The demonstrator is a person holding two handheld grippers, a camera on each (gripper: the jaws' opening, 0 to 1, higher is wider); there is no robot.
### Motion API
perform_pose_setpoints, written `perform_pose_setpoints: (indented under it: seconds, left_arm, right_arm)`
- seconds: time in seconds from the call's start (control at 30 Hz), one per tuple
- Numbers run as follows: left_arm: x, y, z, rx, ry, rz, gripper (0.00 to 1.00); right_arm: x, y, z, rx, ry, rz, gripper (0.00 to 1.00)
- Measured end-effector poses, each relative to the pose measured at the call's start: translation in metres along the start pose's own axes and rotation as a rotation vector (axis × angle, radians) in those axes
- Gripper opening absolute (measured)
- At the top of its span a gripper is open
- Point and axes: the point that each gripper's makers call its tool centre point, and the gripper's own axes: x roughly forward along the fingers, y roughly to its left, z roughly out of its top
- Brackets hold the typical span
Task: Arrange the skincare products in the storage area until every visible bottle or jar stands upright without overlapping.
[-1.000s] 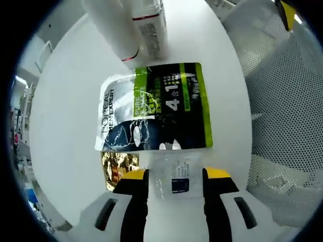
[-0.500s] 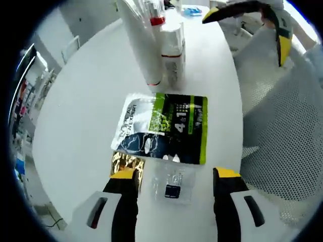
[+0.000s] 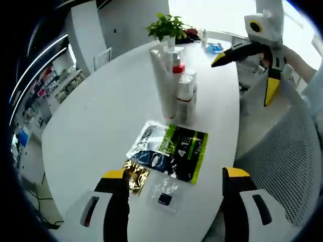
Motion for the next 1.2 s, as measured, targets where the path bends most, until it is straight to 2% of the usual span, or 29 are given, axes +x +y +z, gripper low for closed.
perform_pose_setpoints:
  seconds: [0.1,0.2,0.33,0.47,0.8,1.2]
  left_arm:
    - [-0.009,0.004,0.010,-0.057,-0.081,0.048,0.79]
    - [-0.017,0.000,0.016,-0.127,-0.150,0.054,0.83]
    - [-0.031,0.004,0.012,-0.132,-0.163,0.124,0.88]
    - [-0.041,0.003,0.010,-0.176,-0.206,0.151,0.90]
    - [-0.057,0.002,-0.001,-0.240,-0.229,0.204,0.96]
    - [-0.071,0.005,-0.001,-0.267,-0.252,0.247,0.97]
  right_arm:
    - [-0.001,0.000,0.003,-0.004,-0.005,-0.003,0.99]
    - [-0.003,0.000,0.006,-0.005,-0.012,-0.005,0.99]
    - [-0.005,0.001,0.008,-0.015,-0.014,-0.003,0.99]
    - [-0.005,0.001,0.009,-0.015,-0.013,-0.006,0.99]
    - [-0.004,0.001,0.014,-0.012,-0.022,-0.010,1.00]
    - [-0.008,0.000,0.016,-0.010,-0.031,-0.019,1.00]
